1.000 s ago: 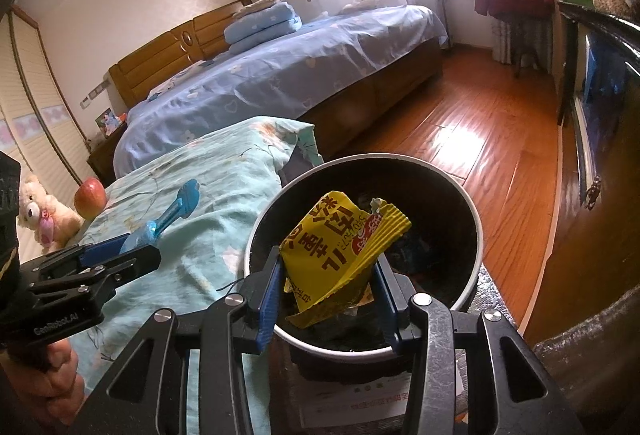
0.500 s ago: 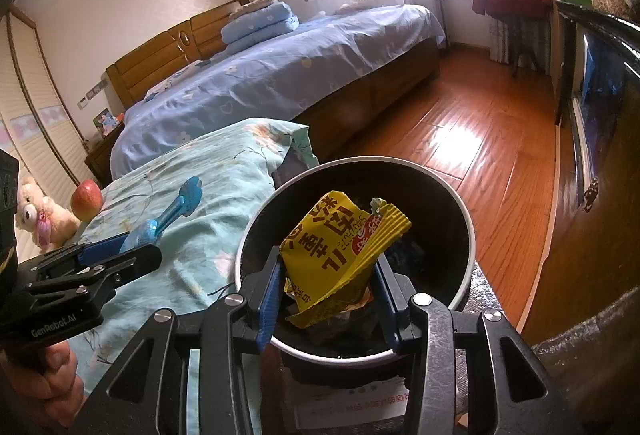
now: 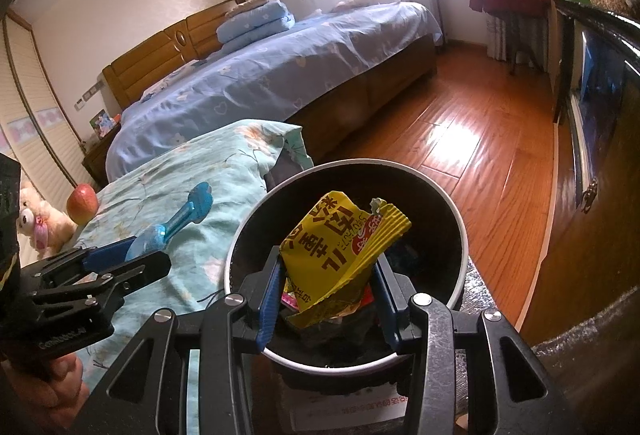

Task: Collect trash
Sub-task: 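Hold the snack bag and brush above the bin opening with both tools, then open both tools over the bin to drop the snack bag and brush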

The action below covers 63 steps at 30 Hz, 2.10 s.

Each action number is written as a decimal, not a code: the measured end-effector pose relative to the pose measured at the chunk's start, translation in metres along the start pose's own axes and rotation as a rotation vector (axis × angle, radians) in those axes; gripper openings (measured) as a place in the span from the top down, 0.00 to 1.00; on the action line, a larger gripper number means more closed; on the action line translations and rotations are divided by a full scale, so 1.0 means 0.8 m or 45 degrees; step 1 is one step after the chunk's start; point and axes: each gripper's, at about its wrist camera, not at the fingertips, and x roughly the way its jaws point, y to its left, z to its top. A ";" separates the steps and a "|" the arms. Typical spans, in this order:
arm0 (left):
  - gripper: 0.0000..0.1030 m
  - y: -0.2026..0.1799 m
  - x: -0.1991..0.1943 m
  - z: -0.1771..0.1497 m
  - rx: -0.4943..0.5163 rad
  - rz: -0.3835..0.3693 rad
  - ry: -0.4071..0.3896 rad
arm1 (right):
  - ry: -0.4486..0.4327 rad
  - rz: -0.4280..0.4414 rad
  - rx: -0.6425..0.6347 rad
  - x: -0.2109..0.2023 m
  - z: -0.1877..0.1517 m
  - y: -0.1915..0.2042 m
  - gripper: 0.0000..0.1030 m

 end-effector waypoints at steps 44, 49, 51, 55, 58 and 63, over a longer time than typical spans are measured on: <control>0.49 -0.034 0.055 0.031 0.029 -0.006 0.072 | 0.055 -0.007 0.061 0.022 0.021 -0.036 0.57; 0.49 -0.036 0.058 0.032 0.032 -0.006 0.075 | 0.066 -0.006 0.062 0.025 0.023 -0.037 0.56; 0.49 -0.038 0.059 0.033 0.034 -0.005 0.077 | 0.069 -0.004 0.065 0.026 0.024 -0.037 0.56; 0.49 -0.039 0.060 0.034 0.035 -0.004 0.077 | 0.073 -0.004 0.064 0.027 0.024 -0.038 0.56; 0.49 -0.040 0.061 0.035 0.033 -0.005 0.079 | 0.083 -0.003 0.071 0.031 0.024 -0.041 0.56; 0.49 -0.040 0.061 0.036 0.038 -0.010 0.082 | 0.089 -0.002 0.076 0.034 0.025 -0.043 0.56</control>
